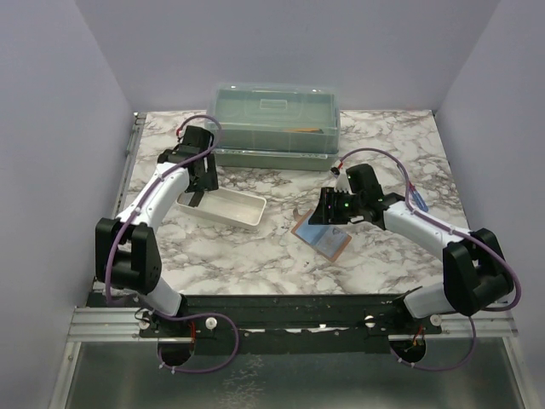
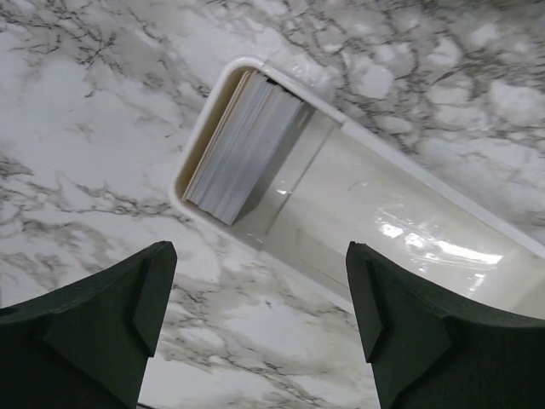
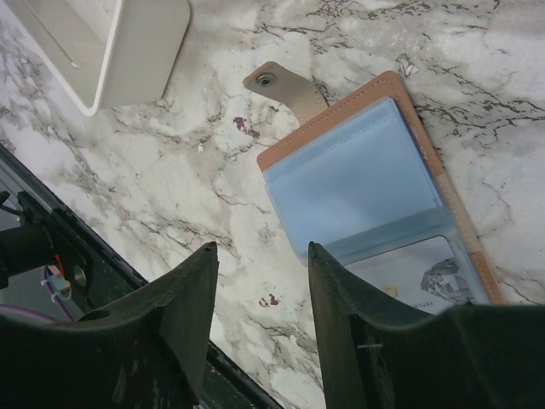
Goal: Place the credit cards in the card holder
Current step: Move the storage box to the center of the board, then pick up the credit card from the storage box.
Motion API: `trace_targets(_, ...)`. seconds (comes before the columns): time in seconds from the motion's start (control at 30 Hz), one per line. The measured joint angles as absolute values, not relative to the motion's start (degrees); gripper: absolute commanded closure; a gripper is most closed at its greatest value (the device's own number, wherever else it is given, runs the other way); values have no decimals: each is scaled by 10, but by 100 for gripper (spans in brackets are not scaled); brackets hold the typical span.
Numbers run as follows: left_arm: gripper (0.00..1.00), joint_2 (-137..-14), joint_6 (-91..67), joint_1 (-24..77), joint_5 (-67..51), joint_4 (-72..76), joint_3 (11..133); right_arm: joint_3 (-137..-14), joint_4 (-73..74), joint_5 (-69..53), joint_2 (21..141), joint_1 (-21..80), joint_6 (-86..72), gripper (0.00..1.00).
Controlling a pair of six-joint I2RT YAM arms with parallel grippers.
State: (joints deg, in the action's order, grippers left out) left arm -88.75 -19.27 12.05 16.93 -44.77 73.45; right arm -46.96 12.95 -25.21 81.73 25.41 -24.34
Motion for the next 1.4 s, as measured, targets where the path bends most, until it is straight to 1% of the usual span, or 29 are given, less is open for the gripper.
trace_targets(0.1,14,-922,-162,121,203,-454,736,-470,130,-253,819,254,-243,50)
trace_targets(0.2,23,-955,-139,121,230,-451,739,-470,130,-254,819,254,-243,50)
trace_targets(0.33,28,-992,-122,121,262,-447,754,-470,132,-254,819,254,-243,50)
trace_targets(0.4,32,-998,-119,121,267,-444,755,-470,132,-254,819,254,-243,50)
trace_targets(0.67,39,-1002,-118,121,268,-437,755,-472,132,-263,826,254,-243,50)
trace_targets(0.77,45,-1007,-119,122,268,-432,755,-473,132,-264,832,254,-243,50)
trace_targets(1.13,47,-1039,-119,132,281,-422,751,-475,132,-265,839,254,-239,50)
trace_targets(1.17,49,-1039,-119,133,284,-420,750,-475,132,-265,839,254,-239,50)
trace_targets(1.3,70,-1039,-118,133,310,-413,743,-475,132,-267,839,254,-239,50)
trace_targets(1.4,72,-1039,-115,137,325,-411,742,-475,132,-267,839,254,-239,50)
